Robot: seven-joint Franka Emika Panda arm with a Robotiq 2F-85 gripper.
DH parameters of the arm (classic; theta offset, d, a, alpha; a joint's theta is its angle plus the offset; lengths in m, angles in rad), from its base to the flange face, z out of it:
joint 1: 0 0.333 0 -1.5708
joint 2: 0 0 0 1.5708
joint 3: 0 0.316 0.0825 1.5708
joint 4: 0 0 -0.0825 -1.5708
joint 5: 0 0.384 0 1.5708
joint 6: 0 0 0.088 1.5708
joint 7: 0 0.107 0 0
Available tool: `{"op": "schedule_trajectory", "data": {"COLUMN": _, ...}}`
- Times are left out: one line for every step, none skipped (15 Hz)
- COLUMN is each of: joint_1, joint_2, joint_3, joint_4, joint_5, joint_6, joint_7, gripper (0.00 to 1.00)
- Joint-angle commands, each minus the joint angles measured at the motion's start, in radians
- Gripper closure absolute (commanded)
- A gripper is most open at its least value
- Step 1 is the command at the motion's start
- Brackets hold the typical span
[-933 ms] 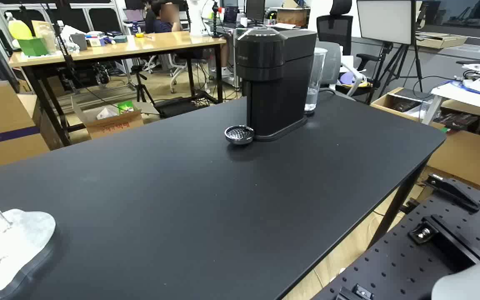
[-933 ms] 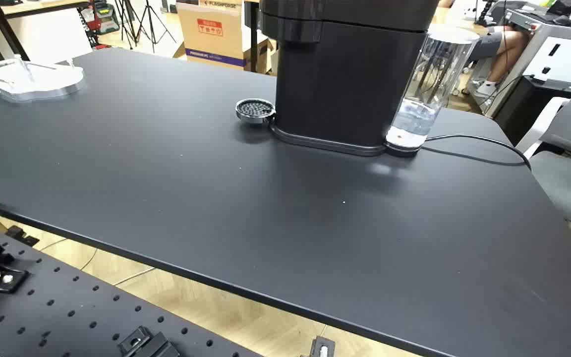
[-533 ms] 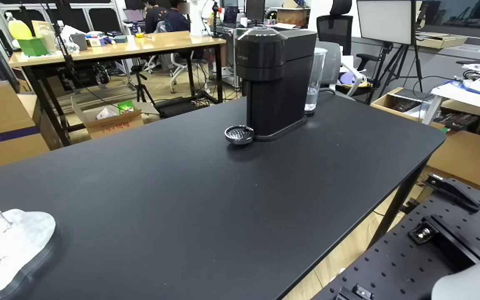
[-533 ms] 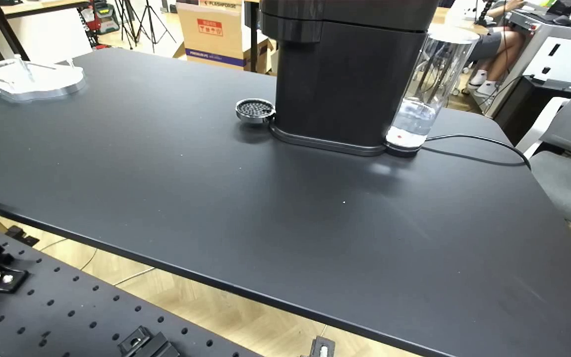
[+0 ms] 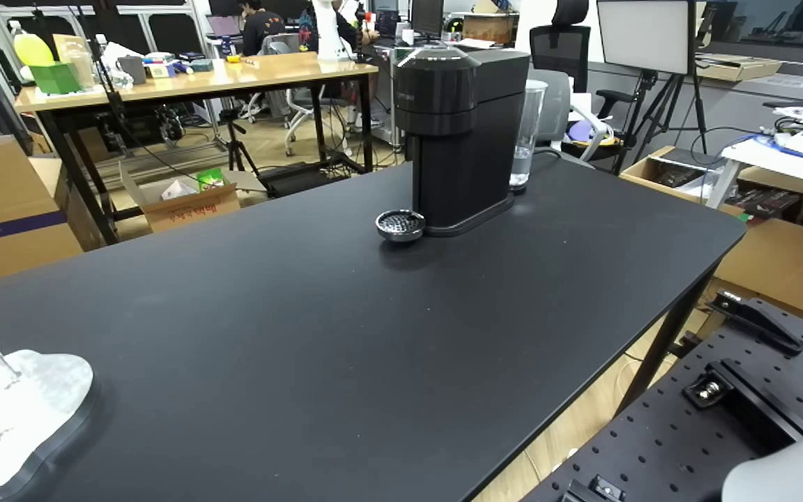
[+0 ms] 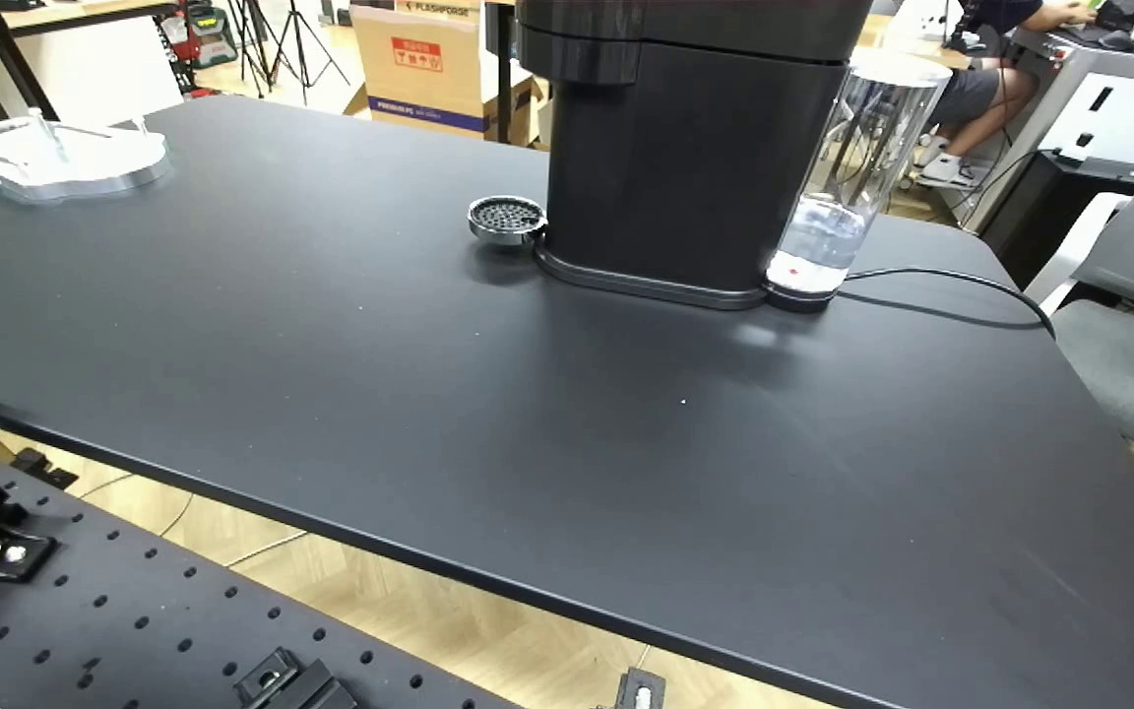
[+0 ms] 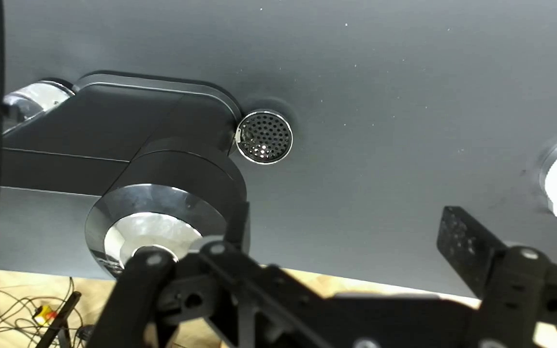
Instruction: Push the button on the top of the coffee machine
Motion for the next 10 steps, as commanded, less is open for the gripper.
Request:
{"op": "schedule_trajectory", "data": {"joint_1": -0.018, "joint_2": 0.039, "joint_3": -0.01, "joint_4": 0.024, "joint_5": -0.016, "joint_6": 0.046, "joint_7": 0.024, "gripper": 0.0}}
{"op": "schedule_trajectory", "data": {"joint_1": -0.029, "joint_2": 0.063, "joint_3": -0.022, "joint_4": 0.041, "joint_5": -0.013, "joint_6": 0.061, "joint_7": 0.025, "gripper": 0.0}}
{"op": "schedule_trajectory", "data": {"joint_1": -0.038, "joint_2": 0.083, "joint_3": -0.032, "joint_4": 0.053, "joint_5": -0.009, "joint_6": 0.073, "joint_7": 0.024, "gripper": 0.0}}
{"op": "schedule_trajectory", "data": {"joint_1": -0.049, "joint_2": 0.108, "joint_3": -0.043, "joint_4": 0.07, "joint_5": -0.008, "joint_6": 0.083, "joint_7": 0.022, "gripper": 0.0}}
{"op": "schedule_trajectory", "data": {"joint_1": -0.059, "joint_2": 0.137, "joint_3": -0.052, "joint_4": 0.091, "joint_5": -0.01, "joint_6": 0.09, "joint_7": 0.021, "gripper": 0.0}}
{"op": "schedule_trajectory", "data": {"joint_1": -0.067, "joint_2": 0.162, "joint_3": -0.06, "joint_4": 0.111, "joint_5": -0.008, "joint_6": 0.093, "joint_7": 0.02, "gripper": 0.0}}
{"op": "schedule_trajectory", "data": {"joint_1": -0.074, "joint_2": 0.192, "joint_3": -0.067, "joint_4": 0.134, "joint_5": -0.008, "joint_6": 0.096, "joint_7": 0.017, "gripper": 0.0}}
{"op": "schedule_trajectory", "data": {"joint_1": -0.077, "joint_2": 0.216, "joint_3": -0.073, "joint_4": 0.156, "joint_5": -0.006, "joint_6": 0.098, "joint_7": 0.006, "gripper": 0.06}}
{"op": "schedule_trajectory", "data": {"joint_1": -0.08, "joint_2": 0.24, "joint_3": -0.074, "joint_4": 0.178, "joint_5": -0.007, "joint_6": 0.105, "joint_7": 0.007, "gripper": 0.27}}
{"op": "schedule_trajectory", "data": {"joint_1": -0.083, "joint_2": 0.261, "joint_3": -0.074, "joint_4": 0.2, "joint_5": -0.006, "joint_6": 0.108, "joint_7": 0.011, "gripper": 0.3}}
